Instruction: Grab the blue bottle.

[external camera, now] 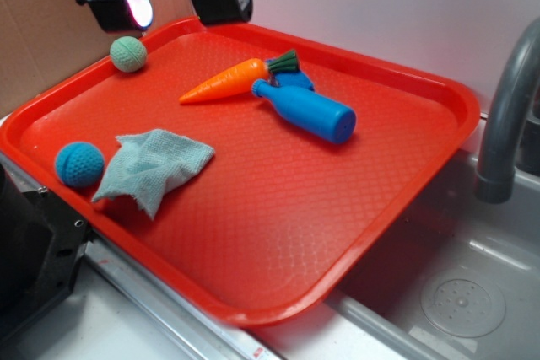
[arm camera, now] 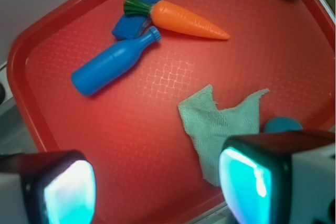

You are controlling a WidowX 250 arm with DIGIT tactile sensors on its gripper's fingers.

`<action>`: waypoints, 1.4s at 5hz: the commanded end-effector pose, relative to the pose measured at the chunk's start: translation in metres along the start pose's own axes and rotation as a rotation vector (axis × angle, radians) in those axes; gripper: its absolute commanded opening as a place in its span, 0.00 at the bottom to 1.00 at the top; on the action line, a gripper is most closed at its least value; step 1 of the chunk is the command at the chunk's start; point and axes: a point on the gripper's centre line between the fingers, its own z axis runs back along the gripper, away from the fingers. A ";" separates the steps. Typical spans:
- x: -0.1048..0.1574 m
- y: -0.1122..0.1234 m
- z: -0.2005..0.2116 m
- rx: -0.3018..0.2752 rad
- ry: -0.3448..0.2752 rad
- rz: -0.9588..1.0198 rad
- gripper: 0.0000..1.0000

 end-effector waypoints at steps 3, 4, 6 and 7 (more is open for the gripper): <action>0.038 -0.063 -0.096 0.031 0.023 0.240 1.00; 0.041 -0.059 -0.120 0.075 -0.011 0.337 1.00; 0.061 -0.061 -0.130 0.047 -0.056 0.331 1.00; 0.060 -0.056 -0.097 -0.054 -0.053 0.306 1.00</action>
